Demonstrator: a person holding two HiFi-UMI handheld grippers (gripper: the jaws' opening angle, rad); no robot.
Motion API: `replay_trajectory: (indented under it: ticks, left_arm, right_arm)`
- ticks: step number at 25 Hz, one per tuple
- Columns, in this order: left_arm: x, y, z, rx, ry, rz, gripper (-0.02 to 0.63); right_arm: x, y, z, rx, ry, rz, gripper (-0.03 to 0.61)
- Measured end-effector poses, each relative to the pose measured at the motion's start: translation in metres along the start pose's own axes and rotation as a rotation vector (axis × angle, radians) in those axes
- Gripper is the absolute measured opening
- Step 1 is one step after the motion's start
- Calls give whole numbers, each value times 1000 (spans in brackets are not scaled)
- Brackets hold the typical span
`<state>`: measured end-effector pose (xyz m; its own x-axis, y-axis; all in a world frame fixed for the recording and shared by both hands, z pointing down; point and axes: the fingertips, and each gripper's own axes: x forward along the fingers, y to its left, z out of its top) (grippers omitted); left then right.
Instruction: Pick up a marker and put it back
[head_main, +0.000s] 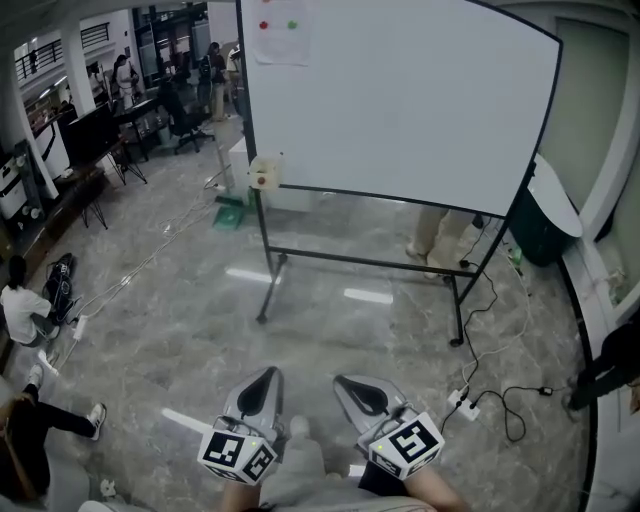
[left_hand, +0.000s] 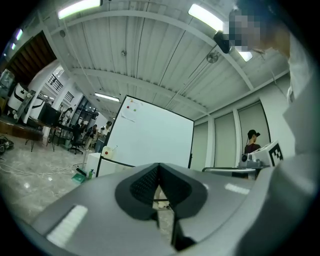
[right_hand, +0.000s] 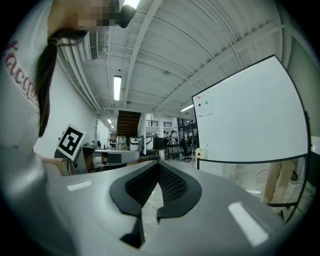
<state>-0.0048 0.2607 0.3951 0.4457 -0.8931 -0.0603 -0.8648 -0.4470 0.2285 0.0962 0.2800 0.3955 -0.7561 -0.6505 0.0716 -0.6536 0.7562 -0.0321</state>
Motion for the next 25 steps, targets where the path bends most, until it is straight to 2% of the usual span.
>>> replay_trajectory:
  ticks: [7,19,25]
  left_arm:
    - [48,35,8,-7,-11,-19,0]
    - [128,117,48,12,-36,-78,0]
    - [148,143,47,-18,-27,-77,0]
  right_arm:
    - [48,-27,6,-42,5,7,2]
    - [153,-82,32,-36,-12,-63,2]
    - [181,-96,28,-17,23,-70,2]
